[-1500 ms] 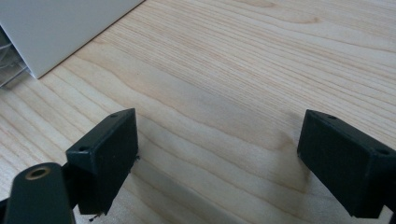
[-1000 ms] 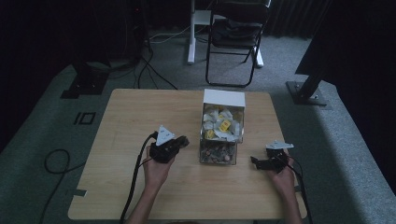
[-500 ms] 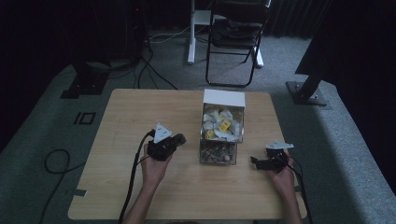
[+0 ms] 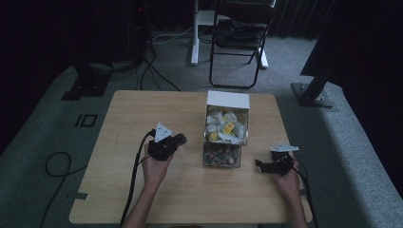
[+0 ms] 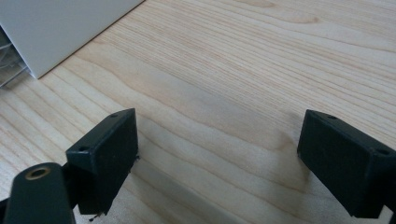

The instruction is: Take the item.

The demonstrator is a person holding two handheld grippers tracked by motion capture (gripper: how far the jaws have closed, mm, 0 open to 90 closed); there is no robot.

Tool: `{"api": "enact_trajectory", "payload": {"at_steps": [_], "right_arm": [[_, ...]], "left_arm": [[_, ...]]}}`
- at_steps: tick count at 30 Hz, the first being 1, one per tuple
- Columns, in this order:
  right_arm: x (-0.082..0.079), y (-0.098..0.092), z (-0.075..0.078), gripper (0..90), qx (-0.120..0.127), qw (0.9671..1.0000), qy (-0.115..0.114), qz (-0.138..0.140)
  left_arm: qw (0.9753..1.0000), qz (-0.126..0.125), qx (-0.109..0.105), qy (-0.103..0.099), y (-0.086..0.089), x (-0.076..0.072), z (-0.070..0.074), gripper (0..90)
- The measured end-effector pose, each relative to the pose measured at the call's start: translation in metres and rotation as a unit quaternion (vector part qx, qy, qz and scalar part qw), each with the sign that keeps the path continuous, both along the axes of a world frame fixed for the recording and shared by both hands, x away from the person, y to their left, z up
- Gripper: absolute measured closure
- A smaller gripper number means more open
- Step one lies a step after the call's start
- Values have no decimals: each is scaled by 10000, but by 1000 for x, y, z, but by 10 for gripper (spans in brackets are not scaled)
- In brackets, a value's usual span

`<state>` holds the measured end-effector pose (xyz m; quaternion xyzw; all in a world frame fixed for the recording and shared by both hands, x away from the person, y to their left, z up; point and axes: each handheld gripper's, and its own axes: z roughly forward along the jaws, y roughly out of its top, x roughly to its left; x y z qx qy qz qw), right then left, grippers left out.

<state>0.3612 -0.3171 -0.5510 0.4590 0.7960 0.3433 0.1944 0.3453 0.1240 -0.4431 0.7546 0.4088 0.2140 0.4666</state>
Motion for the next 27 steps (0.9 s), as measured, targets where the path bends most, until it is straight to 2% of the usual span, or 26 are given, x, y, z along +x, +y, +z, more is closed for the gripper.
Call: {"api": "enact_trajectory", "payload": {"at_steps": [14, 22, 24, 27], "right_arm": [[0, 0, 0, 122, 1, 10000, 1, 0], [0, 0, 0, 121, 0, 10000, 0, -1], [0, 0, 0, 122, 0, 10000, 0, 0], [0, 0, 0, 121, 0, 10000, 0, 0]], "left_arm": [[9999, 158, 32, 24, 3, 12, 1, 900], [9996, 291, 47, 56, 1, 24, -1, 899], [9990, 419, 56, 155, 1, 30, -5, 763], [9988, 474, 48, 146, 3, 31, -7, 620]]}}
